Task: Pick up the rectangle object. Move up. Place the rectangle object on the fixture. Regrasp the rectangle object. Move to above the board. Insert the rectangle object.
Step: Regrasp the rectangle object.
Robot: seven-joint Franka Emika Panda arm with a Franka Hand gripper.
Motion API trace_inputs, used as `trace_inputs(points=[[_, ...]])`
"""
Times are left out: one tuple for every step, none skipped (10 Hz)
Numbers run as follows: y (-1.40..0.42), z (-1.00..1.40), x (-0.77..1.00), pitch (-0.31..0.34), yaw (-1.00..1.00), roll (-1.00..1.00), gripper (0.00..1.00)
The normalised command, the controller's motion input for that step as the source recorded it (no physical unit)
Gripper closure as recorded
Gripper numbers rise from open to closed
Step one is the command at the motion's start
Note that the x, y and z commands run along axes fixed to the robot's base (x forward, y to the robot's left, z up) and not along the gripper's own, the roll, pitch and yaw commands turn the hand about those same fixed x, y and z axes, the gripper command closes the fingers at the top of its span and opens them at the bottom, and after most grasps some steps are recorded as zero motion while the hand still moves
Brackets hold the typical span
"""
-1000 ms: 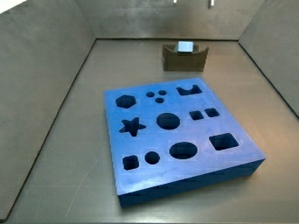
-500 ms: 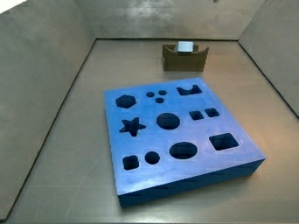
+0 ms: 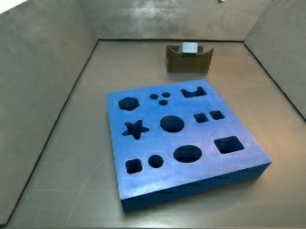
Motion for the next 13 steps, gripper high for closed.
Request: trace_inputs(points=[[-0.02, 0.01, -0.05, 0.0, 0.01, 1.0, 0.0], [-0.03, 0.01, -0.04, -0.006, 0.01, 1.0, 0.0], [-0.03, 0.01, -0.04, -0.01, 0.01, 1.0, 0.0], [-0.03, 0.01, -0.04, -0.014, 0.01, 1.0, 0.0], [-0.02, 0.01, -0.04, -0.021, 0.01, 1.0, 0.0], [-0.02, 0.01, -0.04, -0.025, 0.01, 1.0, 0.0], [-0.02, 0.01, -0.04, -0.031, 0.01, 1.0, 0.0], [-0.02, 0.02, -0.03, -0.034, 0.01, 1.0, 0.0], [-0.02, 0.01, -0.03, -0.041, 0.01, 1.0, 0.0], [-0.02, 0.01, -0.03, -0.047, 0.01, 1.0, 0.0], [-0.02, 0.01, -0.03, -0.052, 0.01, 1.0, 0.0], [-0.02, 0.01, -0.02, -0.056, 0.01, 1.0, 0.0], [-0.02, 0.02, -0.02, -0.06, 0.01, 1.0, 0.0]])
